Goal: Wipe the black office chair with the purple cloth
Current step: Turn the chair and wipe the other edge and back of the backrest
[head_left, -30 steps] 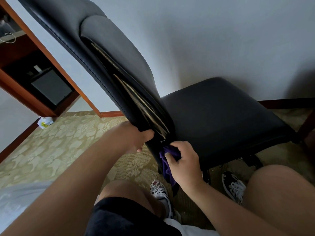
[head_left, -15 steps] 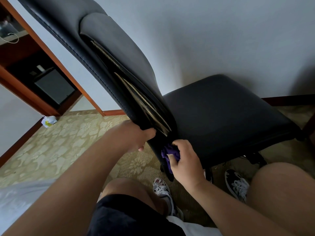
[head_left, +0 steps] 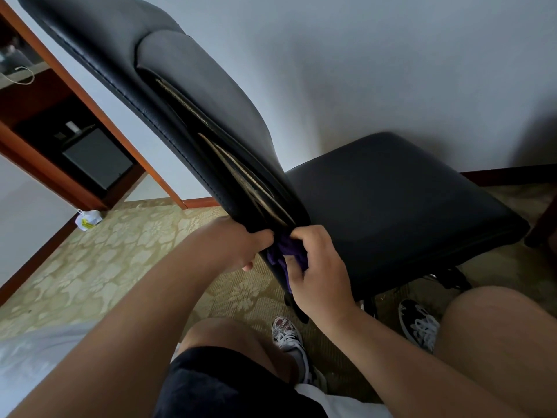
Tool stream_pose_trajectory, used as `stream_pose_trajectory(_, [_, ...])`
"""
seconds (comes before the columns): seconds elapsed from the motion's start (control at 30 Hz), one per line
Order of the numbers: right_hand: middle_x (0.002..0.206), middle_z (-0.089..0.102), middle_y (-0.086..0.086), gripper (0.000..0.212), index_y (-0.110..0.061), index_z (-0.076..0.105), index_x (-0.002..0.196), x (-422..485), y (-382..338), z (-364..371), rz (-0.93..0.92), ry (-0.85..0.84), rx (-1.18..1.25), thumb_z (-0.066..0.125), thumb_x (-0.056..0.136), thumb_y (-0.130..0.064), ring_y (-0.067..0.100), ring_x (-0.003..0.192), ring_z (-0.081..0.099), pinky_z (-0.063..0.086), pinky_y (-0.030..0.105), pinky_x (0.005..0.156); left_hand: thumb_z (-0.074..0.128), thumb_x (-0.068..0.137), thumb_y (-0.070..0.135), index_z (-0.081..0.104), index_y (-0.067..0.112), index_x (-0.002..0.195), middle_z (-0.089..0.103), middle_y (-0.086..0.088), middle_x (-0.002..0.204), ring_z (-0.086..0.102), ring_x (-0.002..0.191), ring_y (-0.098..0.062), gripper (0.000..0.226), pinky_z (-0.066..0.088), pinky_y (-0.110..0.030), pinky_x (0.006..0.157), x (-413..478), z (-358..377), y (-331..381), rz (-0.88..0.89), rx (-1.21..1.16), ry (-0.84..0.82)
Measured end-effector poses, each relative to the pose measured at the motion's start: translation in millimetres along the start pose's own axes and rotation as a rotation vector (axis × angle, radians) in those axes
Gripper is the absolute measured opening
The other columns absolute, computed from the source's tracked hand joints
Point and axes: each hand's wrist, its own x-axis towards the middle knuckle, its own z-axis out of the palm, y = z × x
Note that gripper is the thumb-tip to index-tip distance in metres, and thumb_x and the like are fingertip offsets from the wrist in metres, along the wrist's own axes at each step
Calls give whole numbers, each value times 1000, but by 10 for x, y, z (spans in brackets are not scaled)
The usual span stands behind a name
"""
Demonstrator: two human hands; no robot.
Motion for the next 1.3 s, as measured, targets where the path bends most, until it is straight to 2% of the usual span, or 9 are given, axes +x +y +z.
stream_pose_trajectory(0.27, [115, 56, -3, 30, -12, 57, 119, -180, 194, 16, 159, -46, -35, 66, 91, -10, 21, 95, 63, 57, 39, 76, 48, 96, 52, 64, 6, 81, 66, -4, 70, 61, 62, -16, 51, 51, -28, 67, -4, 16, 7, -7, 13, 11])
stream_pose_trajectory(0.4, [107, 50, -14, 31, -21, 53, 116, -51, 21, -9, 77, 56, 88, 65, 89, -9, 1, 92, 55, 48, 14, 77, 48, 97, 50, 63, 5, 81, 71, -9, 82, 62, 65, -17, 50, 52, -30, 70, -9, 4, 30, -3, 17, 6])
stream_pose_trajectory(0.5, [107, 49, -21, 36, -30, 50, 115, -3, -21, -1, 35, 65, 162, 62, 87, -12, -3, 98, 55, 46, 9, 79, 47, 98, 48, 61, 7, 77, 70, -8, 84, 60, 63, -15, 48, 51, -30, 71, -21, 19, 48, 9, 18, 7])
stream_pose_trajectory(0.67, [113, 61, -9, 37, -20, 59, 123, -191, 283, -1, 160, -27, 30, 68, 89, -10, 14, 103, 63, 55, 32, 87, 49, 96, 52, 62, 7, 79, 70, -8, 81, 60, 63, -16, 50, 50, -28, 65, -26, 32, 35, 1, 17, 9])
stream_pose_trajectory(0.83, [103, 65, -10, 25, -23, 63, 111, -134, 215, 11, 239, 7, 144, 69, 88, -15, 10, 96, 65, 57, 36, 84, 50, 95, 52, 62, 8, 78, 64, -2, 67, 59, 57, -13, 49, 45, -22, 54, 13, 29, -1, 8, 17, 27])
stream_pose_trajectory(1.0, [104, 63, -14, 27, -31, 60, 110, 8, -13, -9, 133, 77, 276, 63, 87, -18, 7, 98, 64, 53, 19, 82, 47, 97, 51, 62, 9, 78, 65, -1, 68, 61, 60, -13, 48, 48, -25, 60, 29, 49, -15, 27, 23, 14])
stream_pose_trajectory(1.1, [102, 67, -10, 29, -34, 60, 109, -82, 84, 14, 257, 48, 332, 65, 91, -12, 7, 96, 66, 55, 23, 81, 48, 95, 55, 64, 10, 78, 69, -3, 71, 64, 63, -16, 50, 53, -31, 68, 5, 55, -3, 21, 32, 12])
stream_pose_trajectory(1.23, [93, 69, -9, 35, -43, 56, 97, -240, 230, 80, 464, 40, 366, 68, 92, -10, 4, 84, 68, 56, 22, 72, 49, 95, 54, 63, 10, 77, 66, -2, 66, 60, 58, -13, 50, 49, -25, 57, -25, 25, -2, 3, 32, 33])
stream_pose_trajectory(1.3, [91, 70, -7, 29, -37, 59, 97, -268, 254, 108, 524, 57, 388, 69, 91, -10, 6, 82, 68, 56, 22, 71, 49, 96, 52, 63, 7, 80, 65, -4, 70, 61, 62, -16, 50, 52, -30, 67, -30, 19, 8, -13, -9, 22])
